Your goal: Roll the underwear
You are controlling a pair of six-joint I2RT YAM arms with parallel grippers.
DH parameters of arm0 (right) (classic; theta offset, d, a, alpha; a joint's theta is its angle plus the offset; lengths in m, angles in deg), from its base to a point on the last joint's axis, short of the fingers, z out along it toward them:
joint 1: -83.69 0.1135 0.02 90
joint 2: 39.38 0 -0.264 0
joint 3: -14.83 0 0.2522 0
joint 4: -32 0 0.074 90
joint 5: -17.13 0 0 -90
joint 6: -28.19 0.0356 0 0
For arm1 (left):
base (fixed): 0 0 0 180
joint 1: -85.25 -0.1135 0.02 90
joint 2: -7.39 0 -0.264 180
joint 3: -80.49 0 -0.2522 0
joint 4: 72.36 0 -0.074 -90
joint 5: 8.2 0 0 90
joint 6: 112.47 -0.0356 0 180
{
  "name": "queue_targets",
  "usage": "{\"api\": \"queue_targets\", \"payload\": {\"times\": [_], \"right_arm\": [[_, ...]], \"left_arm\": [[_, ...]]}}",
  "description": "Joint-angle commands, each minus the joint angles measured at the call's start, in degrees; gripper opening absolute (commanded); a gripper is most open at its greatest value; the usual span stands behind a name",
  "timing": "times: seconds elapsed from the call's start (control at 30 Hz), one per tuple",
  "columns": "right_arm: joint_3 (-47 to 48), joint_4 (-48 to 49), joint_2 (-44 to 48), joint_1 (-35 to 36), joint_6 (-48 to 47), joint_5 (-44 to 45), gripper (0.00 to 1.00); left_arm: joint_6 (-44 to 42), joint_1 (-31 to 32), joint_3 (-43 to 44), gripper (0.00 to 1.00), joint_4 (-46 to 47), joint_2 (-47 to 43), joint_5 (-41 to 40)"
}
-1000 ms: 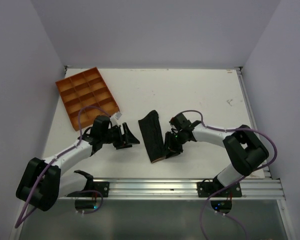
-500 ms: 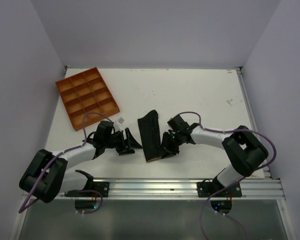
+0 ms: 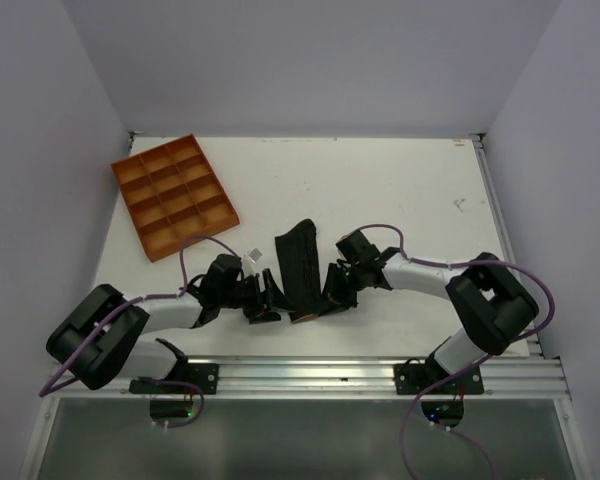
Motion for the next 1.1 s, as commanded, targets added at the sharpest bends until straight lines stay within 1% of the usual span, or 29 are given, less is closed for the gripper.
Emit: {"api": "queue_targets", "payload": {"times": [0.0, 0.03, 0.17, 0.37, 0.63, 0.97, 1.07], "right_arm": [[-0.07, 2.23, 2.48, 0.18, 1.84, -1.95, 0.13], [0.02, 2.32, 2.74, 0.18, 1.93, -2.83, 0.12], [1.07, 2.32, 3.18, 0.00, 2.36, -4.24, 0.06], [0.90, 5.66, 4.06, 0.00, 5.61, -6.00, 0.01], [0.72, 8.65, 4.94, 0.09, 8.69, -7.14, 0.00], [1.16, 10.05, 5.29, 0.09, 10.28, -8.28, 0.00], [-0.07, 12.24, 6.08, 0.00, 11.77, -8.55, 0.00]], "left_arm": [[2.08, 0.21, -2.18, 0.69, 5.17, 0.53, -1.93], [2.61, 0.21, -2.88, 0.69, 6.14, 0.79, -1.75], [7.35, 0.21, -6.57, 0.69, 16.75, 2.28, 0.53], [7.36, 0.21, -7.37, 0.70, 16.78, 2.72, -0.34], [10.00, 0.21, -6.67, 0.73, 17.66, 3.87, -0.43], [18.34, 0.12, -7.72, 0.74, 26.97, 3.78, -1.22], [20.45, 0.12, -7.72, 0.74, 28.73, 3.26, -2.45]]}}
